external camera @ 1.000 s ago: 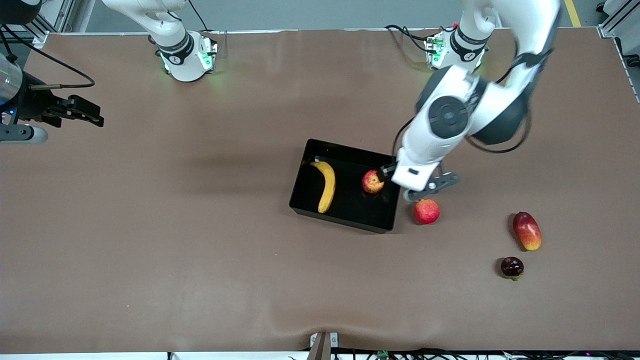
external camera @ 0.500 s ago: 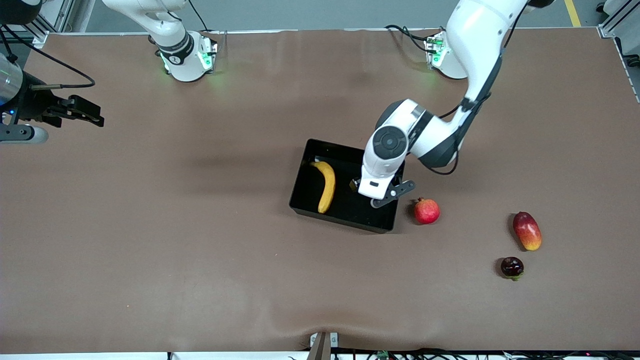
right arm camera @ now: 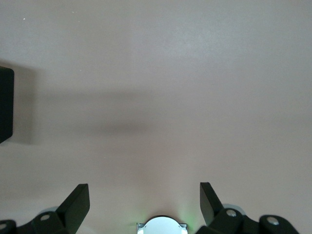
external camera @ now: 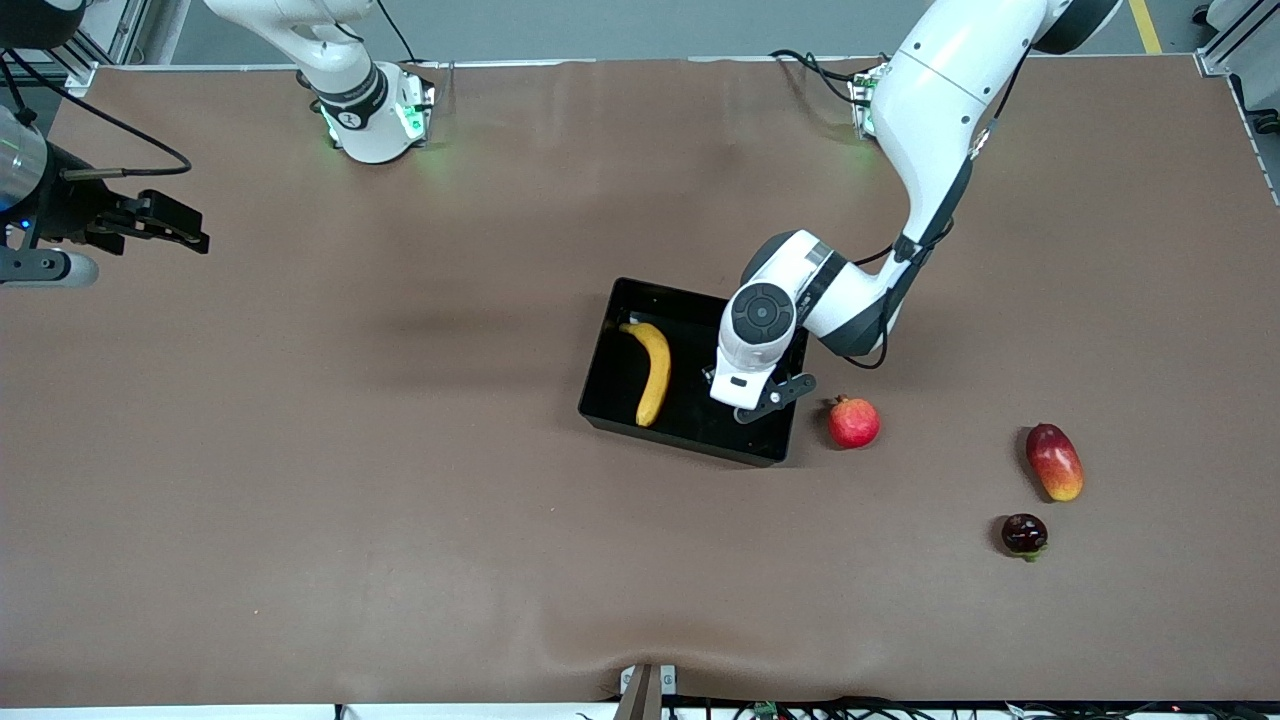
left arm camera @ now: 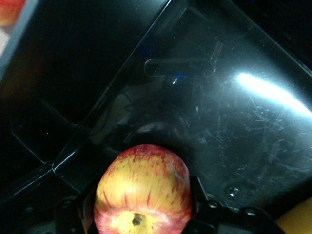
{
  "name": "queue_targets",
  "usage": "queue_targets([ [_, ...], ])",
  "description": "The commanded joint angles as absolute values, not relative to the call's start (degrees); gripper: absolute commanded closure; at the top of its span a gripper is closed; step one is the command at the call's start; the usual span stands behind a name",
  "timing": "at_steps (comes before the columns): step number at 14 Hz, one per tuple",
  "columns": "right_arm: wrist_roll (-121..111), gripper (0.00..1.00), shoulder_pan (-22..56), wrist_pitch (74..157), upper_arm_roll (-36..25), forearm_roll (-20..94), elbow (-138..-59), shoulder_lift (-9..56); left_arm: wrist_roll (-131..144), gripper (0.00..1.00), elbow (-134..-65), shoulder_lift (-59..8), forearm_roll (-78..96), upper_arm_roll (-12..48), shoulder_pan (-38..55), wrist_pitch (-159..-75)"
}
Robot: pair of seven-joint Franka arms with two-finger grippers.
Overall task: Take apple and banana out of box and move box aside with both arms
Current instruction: 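Lift the apple out of the box and carry it beside the mango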
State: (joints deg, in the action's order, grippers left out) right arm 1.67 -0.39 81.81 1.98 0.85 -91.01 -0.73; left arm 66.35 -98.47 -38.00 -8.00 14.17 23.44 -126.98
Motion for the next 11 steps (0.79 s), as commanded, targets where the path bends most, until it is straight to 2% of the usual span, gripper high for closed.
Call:
queue_targets([
  [1, 2.5, 0.0, -0.3, 81.7, 2.2, 0.8, -91.0, -0.9, 70.0, 1.0, -98.7, -35.8, -9.7, 14.1, 23.7, -127.2],
  [3, 2.5, 0.0, -0.4, 81.7, 2.2, 0.9, -91.0, -0.9, 70.0, 1.0, -98.6, -32.2, -9.7, 14.2, 23.5, -125.4],
  [5, 2.5, 0.0, -0.3, 81.7, 2.2, 0.8, -91.0, -0.9, 68.3, 1.0, -97.0, -27.5, -9.7, 13.9, 22.5, -120.0],
  [8, 2.5, 0.0, -0.3, 81.7, 2.2, 0.8, -91.0, -0.8, 60.2, 1.0, -93.6, -21.6, -8.6, 14.1, 17.2, -111.8],
  [11, 2.5, 0.0, -0.3, 81.7, 2.2, 0.9, -91.0, -0.7, 50.8, 1.0, -94.0, -17.7, -7.8, 14.2, 10.9, -107.6],
])
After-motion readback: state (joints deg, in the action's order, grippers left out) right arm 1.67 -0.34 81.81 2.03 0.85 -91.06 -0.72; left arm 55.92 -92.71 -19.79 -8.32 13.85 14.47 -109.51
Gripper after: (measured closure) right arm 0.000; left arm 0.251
